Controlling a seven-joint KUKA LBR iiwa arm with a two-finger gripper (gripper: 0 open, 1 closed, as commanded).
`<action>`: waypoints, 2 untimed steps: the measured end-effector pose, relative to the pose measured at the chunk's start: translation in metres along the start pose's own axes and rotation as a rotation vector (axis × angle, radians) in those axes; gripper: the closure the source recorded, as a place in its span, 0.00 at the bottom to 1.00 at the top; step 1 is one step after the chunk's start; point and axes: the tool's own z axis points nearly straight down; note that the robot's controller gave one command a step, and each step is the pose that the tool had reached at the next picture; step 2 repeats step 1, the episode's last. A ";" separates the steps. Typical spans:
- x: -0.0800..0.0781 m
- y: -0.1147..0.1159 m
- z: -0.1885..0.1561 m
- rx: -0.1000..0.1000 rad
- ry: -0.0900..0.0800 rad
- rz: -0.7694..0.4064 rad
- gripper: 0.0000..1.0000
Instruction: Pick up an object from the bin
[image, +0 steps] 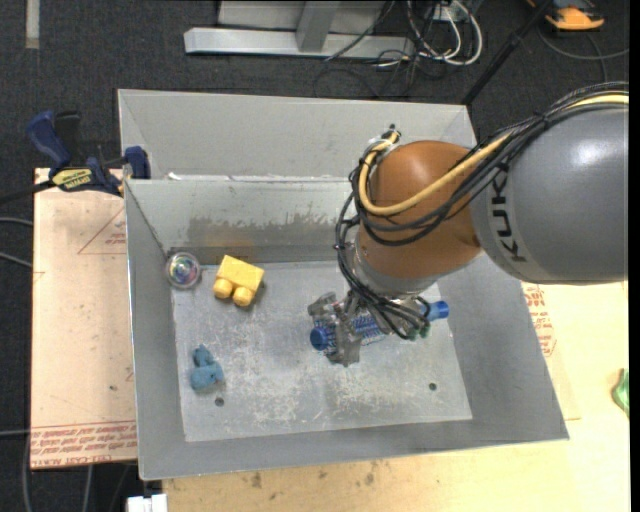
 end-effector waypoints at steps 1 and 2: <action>-0.006 0.001 -0.087 0.000 -0.001 -0.014 1.00; -0.006 0.001 -0.087 0.000 -0.001 -0.014 1.00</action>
Offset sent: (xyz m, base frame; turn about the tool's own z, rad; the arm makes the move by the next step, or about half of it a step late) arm 0.0026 0.0023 0.0837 -0.0157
